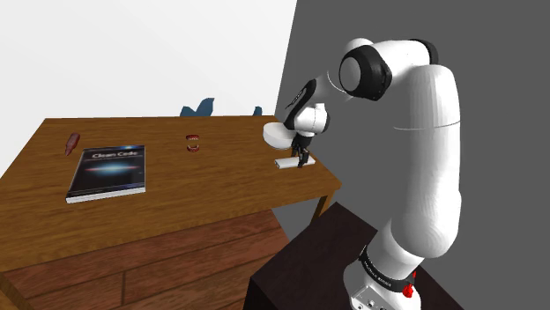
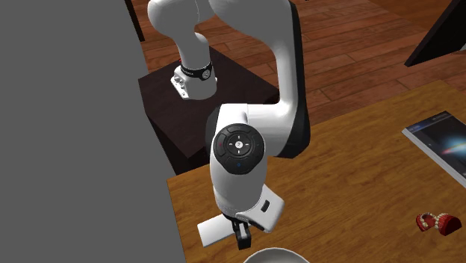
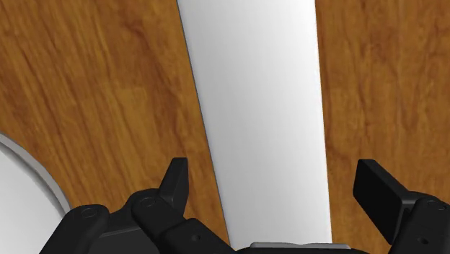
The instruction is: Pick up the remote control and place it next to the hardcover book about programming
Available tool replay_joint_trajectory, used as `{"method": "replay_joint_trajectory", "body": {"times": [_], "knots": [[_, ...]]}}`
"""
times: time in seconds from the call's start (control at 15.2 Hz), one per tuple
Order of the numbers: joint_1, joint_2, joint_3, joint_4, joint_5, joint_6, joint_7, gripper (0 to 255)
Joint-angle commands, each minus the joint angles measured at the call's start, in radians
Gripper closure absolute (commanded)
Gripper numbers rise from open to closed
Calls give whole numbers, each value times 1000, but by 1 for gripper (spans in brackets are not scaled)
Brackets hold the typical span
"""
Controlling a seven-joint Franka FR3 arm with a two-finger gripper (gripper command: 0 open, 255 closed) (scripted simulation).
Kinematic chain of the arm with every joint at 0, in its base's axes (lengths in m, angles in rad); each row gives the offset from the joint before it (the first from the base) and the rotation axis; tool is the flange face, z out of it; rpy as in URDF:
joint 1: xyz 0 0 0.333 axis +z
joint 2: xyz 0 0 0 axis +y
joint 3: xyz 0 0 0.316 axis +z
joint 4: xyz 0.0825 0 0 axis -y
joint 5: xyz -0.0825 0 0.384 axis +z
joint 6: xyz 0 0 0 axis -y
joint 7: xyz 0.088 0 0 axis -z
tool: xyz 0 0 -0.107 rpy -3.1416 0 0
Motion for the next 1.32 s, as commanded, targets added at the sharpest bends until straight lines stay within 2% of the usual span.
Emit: {"method": "replay_joint_trajectory", "body": {"times": [0.0, 0.4, 0.46, 1.06, 1.25], "knots": [[-3, 8, 5, 3, 6, 5, -3, 0], [-3, 7, 5, 3, 6, 5, -3, 0], [-3, 7, 5, 3, 6, 5, -3, 255], [-3, 8, 5, 3, 6, 5, -3, 255], [13, -26, -17, -1, -21, -22, 15, 255]]}}
